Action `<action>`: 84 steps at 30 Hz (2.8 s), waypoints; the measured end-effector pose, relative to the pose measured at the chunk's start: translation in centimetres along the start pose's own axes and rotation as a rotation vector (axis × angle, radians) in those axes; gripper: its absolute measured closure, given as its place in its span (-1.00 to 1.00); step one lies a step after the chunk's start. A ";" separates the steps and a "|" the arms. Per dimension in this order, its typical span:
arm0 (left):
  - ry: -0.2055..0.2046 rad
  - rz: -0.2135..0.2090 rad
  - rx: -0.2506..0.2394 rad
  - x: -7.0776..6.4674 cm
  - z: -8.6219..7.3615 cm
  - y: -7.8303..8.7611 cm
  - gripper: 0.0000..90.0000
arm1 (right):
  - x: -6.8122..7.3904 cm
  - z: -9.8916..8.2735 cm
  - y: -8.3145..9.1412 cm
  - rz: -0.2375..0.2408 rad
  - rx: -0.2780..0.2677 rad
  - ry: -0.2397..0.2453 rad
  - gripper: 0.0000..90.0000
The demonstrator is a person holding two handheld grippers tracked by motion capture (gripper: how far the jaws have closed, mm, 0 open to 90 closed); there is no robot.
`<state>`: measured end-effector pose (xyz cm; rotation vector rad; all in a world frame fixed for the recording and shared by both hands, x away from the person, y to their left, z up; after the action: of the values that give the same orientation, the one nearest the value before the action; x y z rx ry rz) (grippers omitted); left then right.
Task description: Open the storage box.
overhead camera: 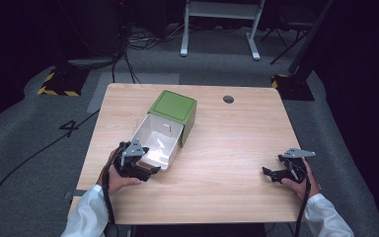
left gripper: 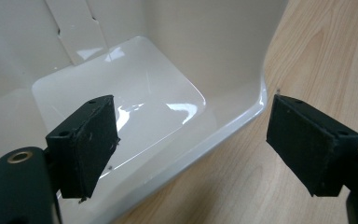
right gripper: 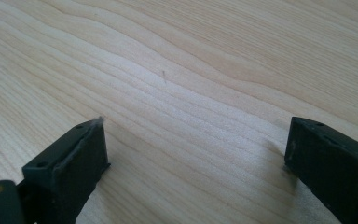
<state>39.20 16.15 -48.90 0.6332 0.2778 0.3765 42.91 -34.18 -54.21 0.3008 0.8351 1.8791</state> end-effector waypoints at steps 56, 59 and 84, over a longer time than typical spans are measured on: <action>0.167 0.143 0.080 -0.2 -8.9 2.2 -0.67 | 0.0 0.1 -0.2 0.008 0.003 0.007 -0.90; 0.167 0.143 0.080 -0.2 -8.9 2.2 -0.67 | 0.0 0.1 -0.2 0.008 0.003 0.007 -0.90; 0.167 0.148 0.080 0.0 -8.8 2.1 -0.66 | 0.0 0.1 -0.2 0.007 0.003 0.007 -0.90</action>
<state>35.43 22.29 -54.34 0.7043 0.4079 0.5641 43.10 -34.06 -54.23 0.3000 0.8429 1.8864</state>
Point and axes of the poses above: each handheld gripper's, and its own axes: y roughly backward along the jaws, z roughly out of its top, x roughly to its left, the point moved 5 cm from there along -y, roughly forward along the jaws, and after that the axes turned 12 degrees about -z, right-handed, at the moved point
